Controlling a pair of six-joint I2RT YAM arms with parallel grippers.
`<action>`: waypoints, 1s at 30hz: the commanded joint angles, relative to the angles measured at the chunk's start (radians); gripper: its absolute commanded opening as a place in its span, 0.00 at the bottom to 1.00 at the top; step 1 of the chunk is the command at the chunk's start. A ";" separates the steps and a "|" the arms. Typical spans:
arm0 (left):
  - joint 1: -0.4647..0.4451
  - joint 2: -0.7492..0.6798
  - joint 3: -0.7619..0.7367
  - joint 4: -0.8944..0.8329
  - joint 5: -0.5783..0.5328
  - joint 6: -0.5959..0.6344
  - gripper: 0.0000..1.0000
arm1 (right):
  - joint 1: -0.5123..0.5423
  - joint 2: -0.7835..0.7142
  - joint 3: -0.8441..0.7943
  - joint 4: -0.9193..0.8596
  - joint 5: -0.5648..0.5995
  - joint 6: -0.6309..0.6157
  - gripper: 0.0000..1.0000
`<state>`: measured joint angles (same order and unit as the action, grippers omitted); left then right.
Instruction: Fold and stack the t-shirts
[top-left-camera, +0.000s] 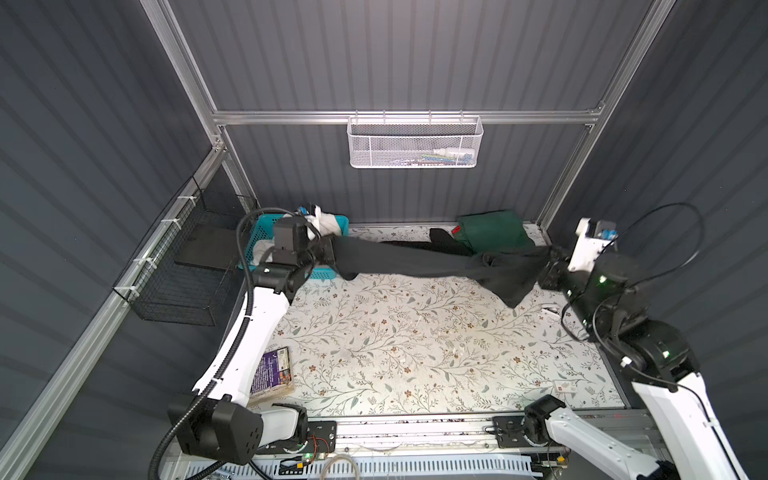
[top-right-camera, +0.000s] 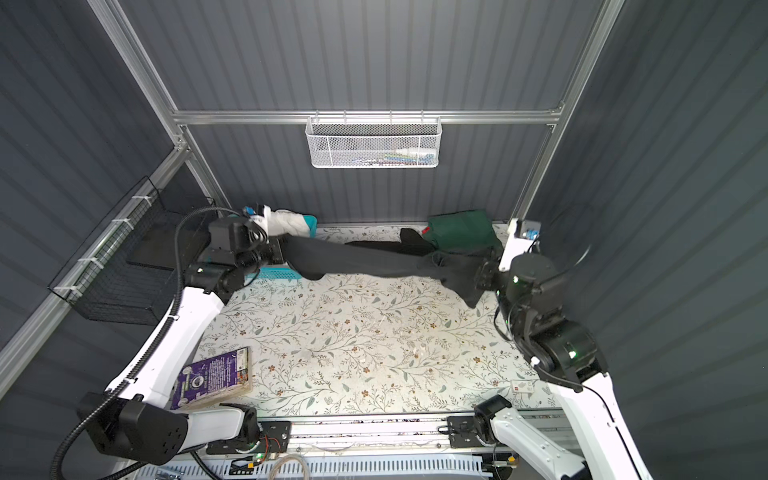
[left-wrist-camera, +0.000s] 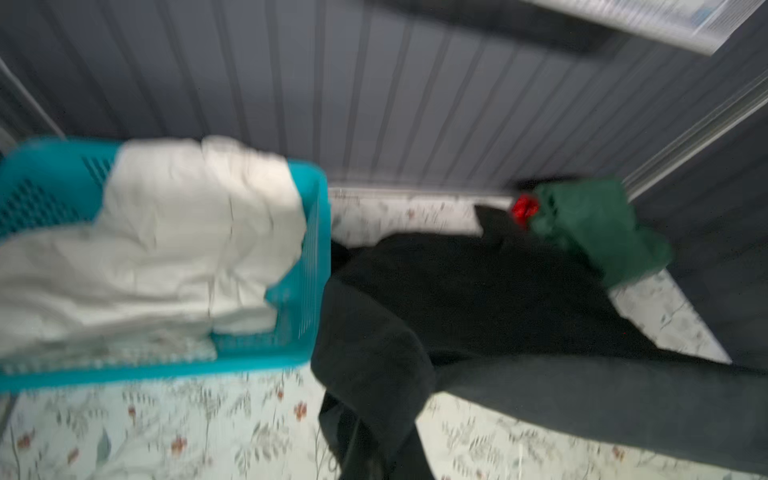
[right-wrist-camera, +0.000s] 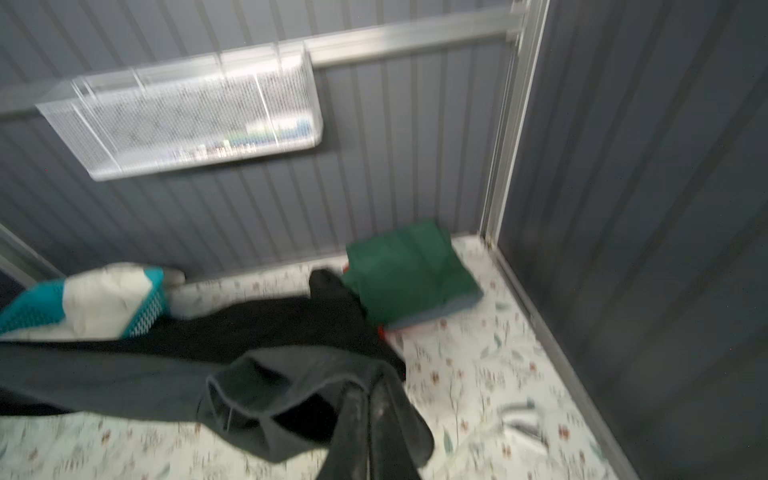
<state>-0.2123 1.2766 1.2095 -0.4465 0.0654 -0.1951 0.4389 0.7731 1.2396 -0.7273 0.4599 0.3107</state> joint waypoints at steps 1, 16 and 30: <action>0.007 -0.131 -0.136 -0.027 0.003 -0.033 0.00 | 0.025 -0.119 -0.166 -0.151 0.010 0.233 0.00; 0.007 -0.323 -0.558 -0.138 -0.168 -0.414 0.00 | 0.071 -0.346 -0.492 -0.365 -0.231 0.564 0.00; 0.007 -0.465 -0.711 -0.212 -0.343 -0.583 0.00 | 0.164 -0.001 -0.432 -0.322 -0.296 0.630 0.00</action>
<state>-0.2123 0.8177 0.5251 -0.6258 -0.2199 -0.7345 0.5880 0.7422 0.7475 -1.0470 0.1539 0.9207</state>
